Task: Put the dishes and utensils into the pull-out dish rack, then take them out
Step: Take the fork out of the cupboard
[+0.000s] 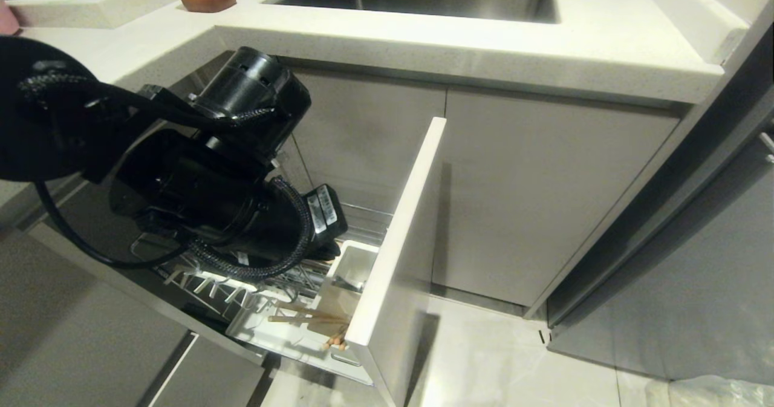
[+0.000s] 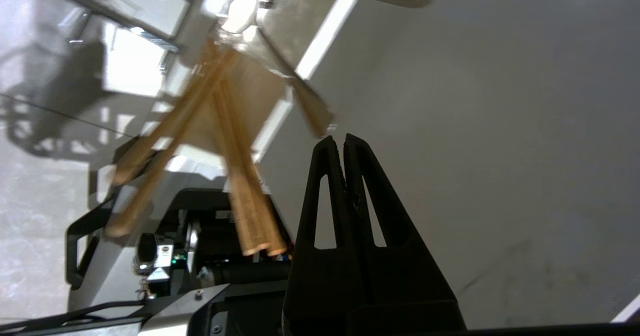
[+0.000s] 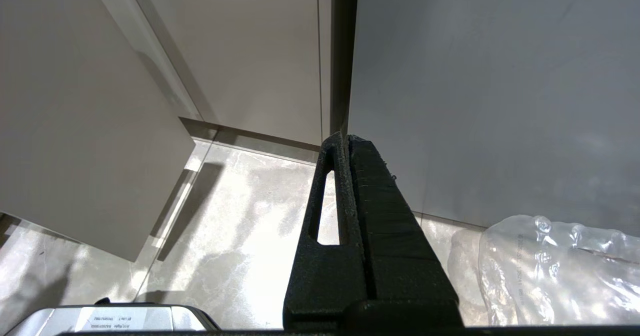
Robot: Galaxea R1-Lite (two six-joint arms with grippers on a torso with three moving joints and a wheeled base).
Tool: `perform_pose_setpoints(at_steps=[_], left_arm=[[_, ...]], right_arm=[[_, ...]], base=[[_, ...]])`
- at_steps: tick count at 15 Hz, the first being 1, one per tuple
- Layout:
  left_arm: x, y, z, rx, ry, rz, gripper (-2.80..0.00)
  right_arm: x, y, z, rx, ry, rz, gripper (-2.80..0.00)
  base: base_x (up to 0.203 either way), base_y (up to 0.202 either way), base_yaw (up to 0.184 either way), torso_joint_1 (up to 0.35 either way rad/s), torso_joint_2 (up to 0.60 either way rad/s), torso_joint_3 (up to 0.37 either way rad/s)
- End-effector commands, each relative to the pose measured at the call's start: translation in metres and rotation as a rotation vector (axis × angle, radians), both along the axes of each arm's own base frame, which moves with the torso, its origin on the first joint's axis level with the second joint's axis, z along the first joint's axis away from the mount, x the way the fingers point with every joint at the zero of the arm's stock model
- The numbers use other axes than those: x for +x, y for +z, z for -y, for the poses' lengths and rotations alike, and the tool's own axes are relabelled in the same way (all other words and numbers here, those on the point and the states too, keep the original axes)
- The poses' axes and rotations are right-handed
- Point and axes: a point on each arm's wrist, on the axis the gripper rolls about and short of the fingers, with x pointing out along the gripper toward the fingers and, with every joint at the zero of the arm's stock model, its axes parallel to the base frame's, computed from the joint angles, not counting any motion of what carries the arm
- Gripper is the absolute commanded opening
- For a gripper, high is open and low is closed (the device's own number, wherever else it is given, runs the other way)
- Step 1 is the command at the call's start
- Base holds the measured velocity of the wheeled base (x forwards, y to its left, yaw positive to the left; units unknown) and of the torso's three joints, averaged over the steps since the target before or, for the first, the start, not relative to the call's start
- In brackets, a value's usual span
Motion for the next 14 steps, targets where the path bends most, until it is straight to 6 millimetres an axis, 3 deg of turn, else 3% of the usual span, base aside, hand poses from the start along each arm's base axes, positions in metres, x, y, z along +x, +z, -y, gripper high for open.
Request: perform_pose_setpoints(at_steps=[1,7,8,11,14], left_arm=[[0.008,-0.009,0.012,0.016,-0.016,-0.029,-2.8],[0.021,-0.021,0.025,0.028,-0.049,-0.045,-2.8],[0.024,-0.021,0.027,0.023,-0.048,-0.039,0.0],[0.033,-0.013,0.035,-0.005,-0.046,-0.004,0.0],[0.041,-0.018,0.041,0.013,-0.045,0.0,0.0]], right_arm=[[0.0,0.0,0.0,0.0,0.0,-0.001,-2.8],[0.0,0.0,0.0,0.0,0.0,-0.001,-2.8],[0.0,0.0,0.0,0.0,0.0,-0.001,-2.8],[0.0,0.0,0.0,0.0,0.0,-0.001,-2.8],[0.0,0.0,0.0,0.0,0.0,-0.001,-2.8]], base=[[0.0,0.0,0.0,0.0,0.0,0.0],[0.0,0.0,0.0,0.0,0.0,0.0],[0.0,0.0,0.0,0.0,0.0,0.0],[0.0,0.0,0.0,0.0,0.0,0.0],[0.0,0.0,0.0,0.0,0.0,0.0]])
